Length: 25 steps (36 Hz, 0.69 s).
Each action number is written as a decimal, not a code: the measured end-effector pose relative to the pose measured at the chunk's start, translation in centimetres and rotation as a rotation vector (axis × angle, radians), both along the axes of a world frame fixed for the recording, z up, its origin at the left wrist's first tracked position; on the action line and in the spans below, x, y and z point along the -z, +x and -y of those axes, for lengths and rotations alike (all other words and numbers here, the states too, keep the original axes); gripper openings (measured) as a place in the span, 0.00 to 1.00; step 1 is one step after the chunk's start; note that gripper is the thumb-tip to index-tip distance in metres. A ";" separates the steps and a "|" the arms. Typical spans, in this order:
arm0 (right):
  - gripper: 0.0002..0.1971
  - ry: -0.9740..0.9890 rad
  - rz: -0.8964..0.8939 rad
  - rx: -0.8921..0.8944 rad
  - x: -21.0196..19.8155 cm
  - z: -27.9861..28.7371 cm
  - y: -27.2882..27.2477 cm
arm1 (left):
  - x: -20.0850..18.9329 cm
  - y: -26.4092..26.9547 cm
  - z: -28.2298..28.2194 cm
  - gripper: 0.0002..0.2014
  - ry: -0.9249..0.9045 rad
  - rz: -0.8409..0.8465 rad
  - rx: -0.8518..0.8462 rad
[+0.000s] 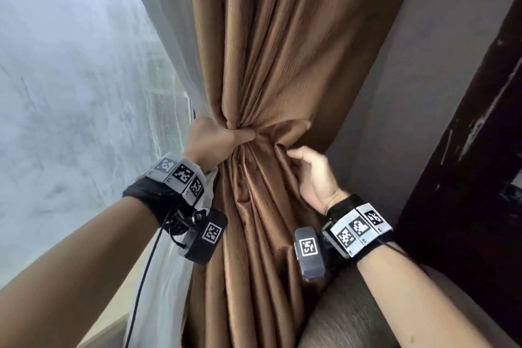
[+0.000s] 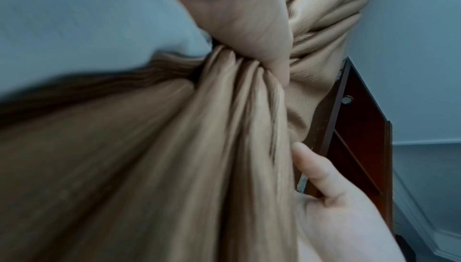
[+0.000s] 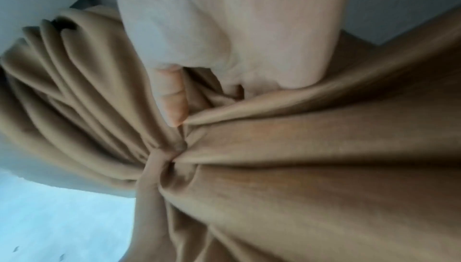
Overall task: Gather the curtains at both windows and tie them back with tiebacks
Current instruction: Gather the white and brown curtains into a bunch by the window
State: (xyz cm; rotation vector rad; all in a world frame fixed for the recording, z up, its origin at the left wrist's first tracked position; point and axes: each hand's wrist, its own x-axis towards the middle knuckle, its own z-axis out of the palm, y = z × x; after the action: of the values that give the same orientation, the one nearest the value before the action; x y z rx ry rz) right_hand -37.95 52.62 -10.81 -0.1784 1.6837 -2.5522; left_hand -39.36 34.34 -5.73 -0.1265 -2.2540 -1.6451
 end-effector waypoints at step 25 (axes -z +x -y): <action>0.05 0.651 0.070 0.132 -2.5 -0.2 1.8 | 0.1 2.9 0.1 0.30 0.058 0.033 0.097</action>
State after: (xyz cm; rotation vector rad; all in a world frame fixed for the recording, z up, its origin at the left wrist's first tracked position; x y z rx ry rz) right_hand -36.19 52.80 -8.32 0.0669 2.4410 -1.9098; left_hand -36.42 34.19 -5.78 -0.1978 -2.2546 -1.7724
